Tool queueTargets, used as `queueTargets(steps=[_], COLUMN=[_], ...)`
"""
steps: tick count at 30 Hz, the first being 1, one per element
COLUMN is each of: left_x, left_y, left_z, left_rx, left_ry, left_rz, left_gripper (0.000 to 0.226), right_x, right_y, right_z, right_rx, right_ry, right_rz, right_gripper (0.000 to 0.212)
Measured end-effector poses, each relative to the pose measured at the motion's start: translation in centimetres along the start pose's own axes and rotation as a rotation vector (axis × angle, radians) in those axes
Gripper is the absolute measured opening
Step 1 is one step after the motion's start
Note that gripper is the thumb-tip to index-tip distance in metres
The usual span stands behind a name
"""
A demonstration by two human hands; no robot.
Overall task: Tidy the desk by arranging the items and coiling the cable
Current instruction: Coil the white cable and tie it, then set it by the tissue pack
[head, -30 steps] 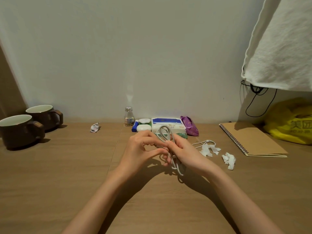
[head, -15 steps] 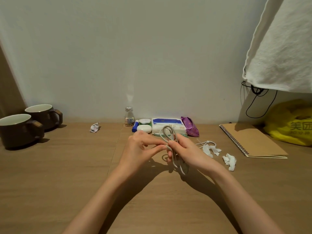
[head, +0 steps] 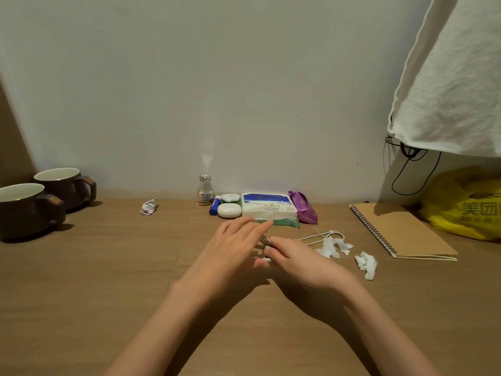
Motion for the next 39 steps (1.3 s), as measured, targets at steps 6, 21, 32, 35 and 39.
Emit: queueTargets(steps=[6,21,32,35,39], left_x=[-1.4,-0.8,0.2,0.4,-0.2], left_y=[0.5,1.1,0.3,-0.1,-0.5], left_z=[0.5,-1.1,-0.7,-0.5,-0.8], left_rx=[0.143,0.040,0.202,0.291,0.318], left_ry=[-0.259,-0.257,-0.057,-0.029,-0.062], left_rz=[-0.028,-0.275,-0.237,-0.344,-0.406], left_gripper=[0.047,0.021,0.015,0.015,0.015], right_x=[-0.2,0.8,2.8,3.2,2.5], right_y=[-0.2,-0.4,0.7,0.4,0.3], right_z=[-0.2,-1.2,-1.1,-1.0,-0.7], right_rx=[-0.025,0.036,0.042,0.004,-0.025], right_ry=[-0.077,-0.184,-0.010,0.037,0.108], right_rz=[-0.047,0.114,0.272,0.509,0.580], right_gripper=[0.017,0.015,0.021,0.020,0.023])
Point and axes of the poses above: each hand's wrist, its own z-axis towards the middle knuckle, its own x-axis out of the back of the hand, y = z × x, the point moved 3 cm from there along z, towards the middle knuckle, and after that the axes turned 2 degrees about -z, right-handed, at the moved point
